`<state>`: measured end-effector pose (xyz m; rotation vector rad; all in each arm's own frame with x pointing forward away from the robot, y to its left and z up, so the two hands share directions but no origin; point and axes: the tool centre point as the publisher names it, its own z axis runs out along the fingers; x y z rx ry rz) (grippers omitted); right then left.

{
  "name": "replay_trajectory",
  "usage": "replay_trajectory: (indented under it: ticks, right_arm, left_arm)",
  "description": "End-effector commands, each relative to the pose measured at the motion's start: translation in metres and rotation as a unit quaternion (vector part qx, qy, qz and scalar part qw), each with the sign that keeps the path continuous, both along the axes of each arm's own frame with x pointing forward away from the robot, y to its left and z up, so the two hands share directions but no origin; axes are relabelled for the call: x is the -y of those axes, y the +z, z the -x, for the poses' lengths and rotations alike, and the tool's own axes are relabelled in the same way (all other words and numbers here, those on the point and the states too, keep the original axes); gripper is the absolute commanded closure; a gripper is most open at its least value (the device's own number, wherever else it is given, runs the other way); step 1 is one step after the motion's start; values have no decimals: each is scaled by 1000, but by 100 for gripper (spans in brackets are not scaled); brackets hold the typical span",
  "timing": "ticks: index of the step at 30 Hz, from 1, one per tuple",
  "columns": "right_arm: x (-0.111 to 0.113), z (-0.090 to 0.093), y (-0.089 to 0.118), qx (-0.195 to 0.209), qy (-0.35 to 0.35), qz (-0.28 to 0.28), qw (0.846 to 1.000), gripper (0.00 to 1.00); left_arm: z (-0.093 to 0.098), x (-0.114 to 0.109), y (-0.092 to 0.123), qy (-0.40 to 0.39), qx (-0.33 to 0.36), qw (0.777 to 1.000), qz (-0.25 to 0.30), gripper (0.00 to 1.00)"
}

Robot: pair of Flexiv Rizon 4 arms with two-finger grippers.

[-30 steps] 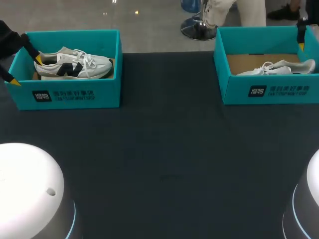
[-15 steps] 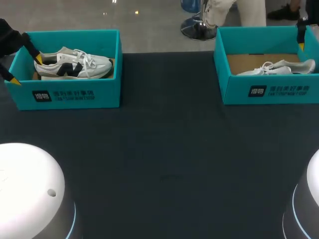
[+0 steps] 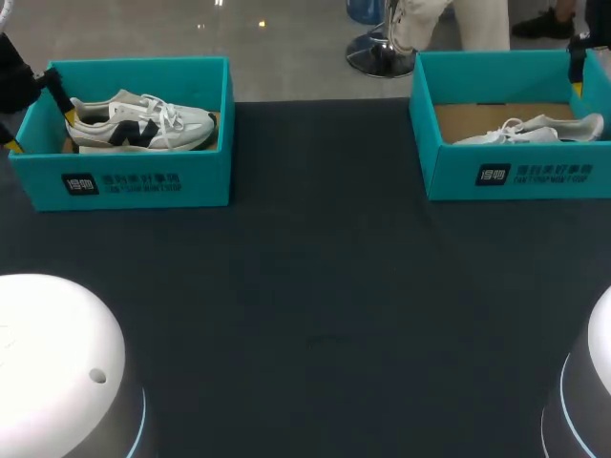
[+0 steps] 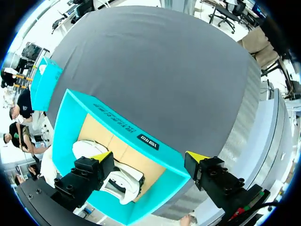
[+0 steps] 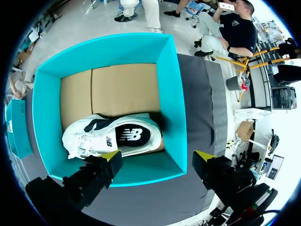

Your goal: Take the shoe out of the shoebox, open the shoe tongue, remove and reinsert the insole, then place the shoe into the shoebox

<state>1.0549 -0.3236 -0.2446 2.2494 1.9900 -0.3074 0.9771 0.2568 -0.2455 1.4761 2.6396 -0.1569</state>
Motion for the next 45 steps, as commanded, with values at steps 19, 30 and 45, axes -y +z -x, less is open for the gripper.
replay_trajectory:
  ticks: [19,30,45]
  right_arm:
    - [0,-2,0,-2,-1,0,1000,0]
    - [0,-2,0,-2,-1,0,1000,0]
    - [0,-2,0,-2,-1,0,1000,0]
  left_arm:
    - [-70,-21,-14,-263,-12,963,-61,0]
    - [-70,-21,-14,-263,-12,963,-61,0]
    - [-131,-11,-44,-294,4,952,-81,0]
